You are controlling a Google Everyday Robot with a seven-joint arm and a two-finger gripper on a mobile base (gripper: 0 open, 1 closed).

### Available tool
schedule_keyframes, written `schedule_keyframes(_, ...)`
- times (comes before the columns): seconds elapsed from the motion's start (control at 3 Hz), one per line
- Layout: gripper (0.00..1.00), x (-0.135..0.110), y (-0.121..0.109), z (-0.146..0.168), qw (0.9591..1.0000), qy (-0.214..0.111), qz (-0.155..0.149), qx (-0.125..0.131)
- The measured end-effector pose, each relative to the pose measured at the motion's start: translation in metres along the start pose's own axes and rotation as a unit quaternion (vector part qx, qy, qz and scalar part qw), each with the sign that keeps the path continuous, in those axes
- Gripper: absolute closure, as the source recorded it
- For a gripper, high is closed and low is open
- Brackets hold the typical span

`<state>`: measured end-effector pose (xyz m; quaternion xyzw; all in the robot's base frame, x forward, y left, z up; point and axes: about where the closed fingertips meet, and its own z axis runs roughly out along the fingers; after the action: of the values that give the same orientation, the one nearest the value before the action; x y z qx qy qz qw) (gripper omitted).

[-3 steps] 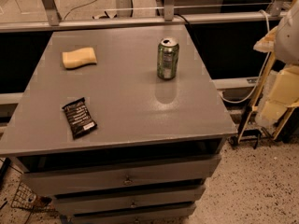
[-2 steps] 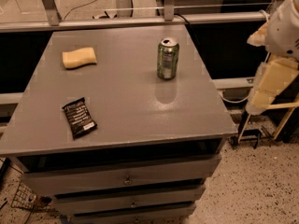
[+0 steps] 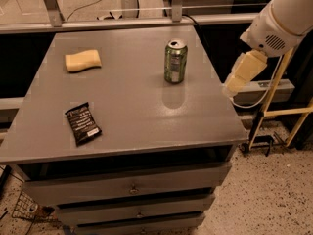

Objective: Pick green can

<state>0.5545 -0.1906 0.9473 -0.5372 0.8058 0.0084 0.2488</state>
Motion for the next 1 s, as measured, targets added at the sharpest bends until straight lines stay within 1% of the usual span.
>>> schedule_keyframes(0.33, 0.00, 0.000, 0.000, 0.000, 1.0000, 0.000, 0.000, 0.000)
schedule_keyframes(0.67, 0.00, -0.024, -0.002, 0.017, 0.9996, -0.020, -0.016, -0.013)
schedule_keyframes(1.0, 0.00, -0.058, -0.006, 0.038, 0.9973, -0.053, -0.041, -0.029)
